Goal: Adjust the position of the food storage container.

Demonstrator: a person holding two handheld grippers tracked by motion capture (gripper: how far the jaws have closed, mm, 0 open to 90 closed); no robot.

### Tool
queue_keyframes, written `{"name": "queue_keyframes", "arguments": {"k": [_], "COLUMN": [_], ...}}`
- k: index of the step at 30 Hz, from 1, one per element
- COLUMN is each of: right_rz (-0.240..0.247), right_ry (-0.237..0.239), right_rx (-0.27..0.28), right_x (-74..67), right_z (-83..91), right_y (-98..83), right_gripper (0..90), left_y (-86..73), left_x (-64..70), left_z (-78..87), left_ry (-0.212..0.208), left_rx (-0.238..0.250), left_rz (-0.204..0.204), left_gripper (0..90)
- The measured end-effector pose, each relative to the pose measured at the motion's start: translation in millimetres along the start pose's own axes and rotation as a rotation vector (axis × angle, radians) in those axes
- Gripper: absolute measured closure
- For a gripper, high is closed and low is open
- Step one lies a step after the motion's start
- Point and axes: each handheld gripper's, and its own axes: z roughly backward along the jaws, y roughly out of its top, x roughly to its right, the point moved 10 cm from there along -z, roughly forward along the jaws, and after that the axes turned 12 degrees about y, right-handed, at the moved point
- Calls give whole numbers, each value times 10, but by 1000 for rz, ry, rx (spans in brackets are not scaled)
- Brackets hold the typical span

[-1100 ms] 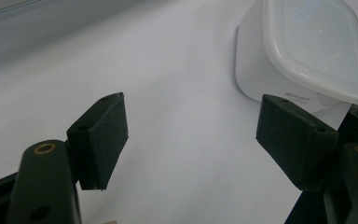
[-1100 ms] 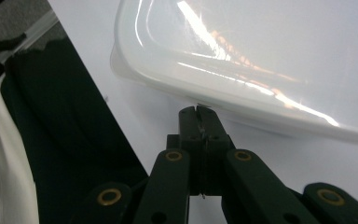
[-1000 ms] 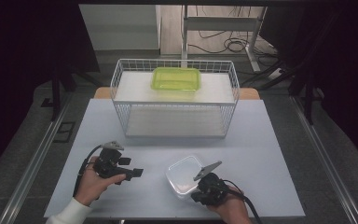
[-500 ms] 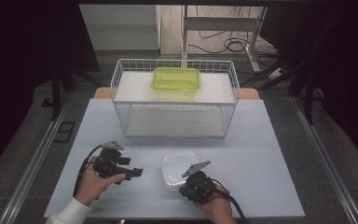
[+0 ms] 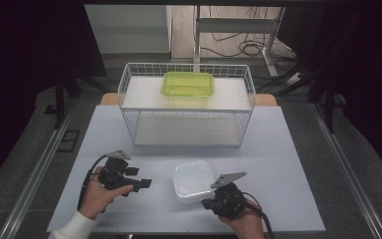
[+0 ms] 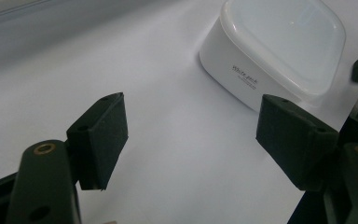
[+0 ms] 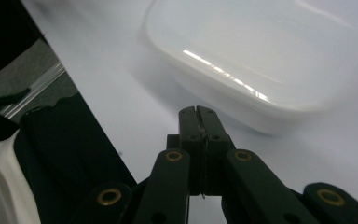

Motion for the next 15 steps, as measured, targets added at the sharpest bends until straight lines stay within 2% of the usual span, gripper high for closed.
{"name": "queue_keyframes", "arguments": {"k": [5, 8, 10, 12, 15], "right_rz": [-44, -71, -91, -103, -106], "right_ry": [-88, -163, -185, -188, -177], "right_rx": [87, 122, 132, 125, 108], "right_x": [273, 532, 668, 768, 832], "right_z": [417, 596, 612, 563, 459], "right_y": [-10, -3, 8, 13, 28], "right_gripper": [895, 895, 896, 895, 895], "left_y": [8, 14, 12, 9, 5], "left_x": [3, 4, 0, 0, -3], "left_z": [-5, -15, -24, -29, -29], "left_ry": [-2, -3, 0, 1, 2], "left_rx": [-3, -3, -6, -7, -8], "left_rz": [10, 12, 13, 13, 12], "left_gripper": [241, 241, 240, 240, 240]}}
